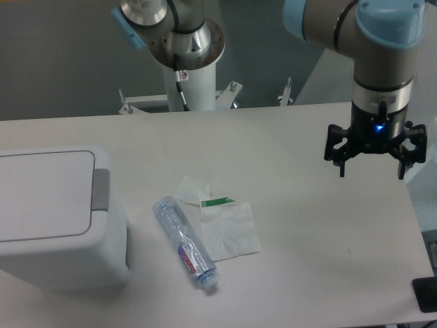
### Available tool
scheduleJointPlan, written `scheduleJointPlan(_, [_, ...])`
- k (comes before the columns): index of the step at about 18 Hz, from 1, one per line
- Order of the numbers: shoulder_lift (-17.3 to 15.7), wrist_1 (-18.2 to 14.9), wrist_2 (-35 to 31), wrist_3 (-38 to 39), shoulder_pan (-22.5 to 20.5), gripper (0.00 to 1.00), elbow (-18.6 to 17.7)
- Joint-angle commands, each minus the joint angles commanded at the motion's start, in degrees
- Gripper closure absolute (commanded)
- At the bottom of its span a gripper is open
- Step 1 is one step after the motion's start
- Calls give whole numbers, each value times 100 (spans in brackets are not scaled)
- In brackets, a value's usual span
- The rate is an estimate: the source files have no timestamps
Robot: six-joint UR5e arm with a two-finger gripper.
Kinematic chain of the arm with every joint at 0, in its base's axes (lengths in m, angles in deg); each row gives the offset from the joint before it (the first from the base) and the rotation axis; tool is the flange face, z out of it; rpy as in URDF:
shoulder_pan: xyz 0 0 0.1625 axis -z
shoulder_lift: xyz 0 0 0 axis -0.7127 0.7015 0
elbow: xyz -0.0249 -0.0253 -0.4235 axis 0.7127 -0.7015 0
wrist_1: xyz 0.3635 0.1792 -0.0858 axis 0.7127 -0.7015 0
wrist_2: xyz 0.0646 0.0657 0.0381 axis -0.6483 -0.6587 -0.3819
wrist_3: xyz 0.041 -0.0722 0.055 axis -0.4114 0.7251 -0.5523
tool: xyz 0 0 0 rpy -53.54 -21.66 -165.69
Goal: Open the trash can
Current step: 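Move the open gripper over the white trash bin's lid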
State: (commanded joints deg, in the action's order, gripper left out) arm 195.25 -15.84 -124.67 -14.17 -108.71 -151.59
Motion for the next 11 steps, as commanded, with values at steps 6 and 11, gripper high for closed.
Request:
scheduleJointPlan(6, [44,9,9,140,96,0,-114])
scheduleJointPlan(11, [70,105,123,167,281,0,-289])
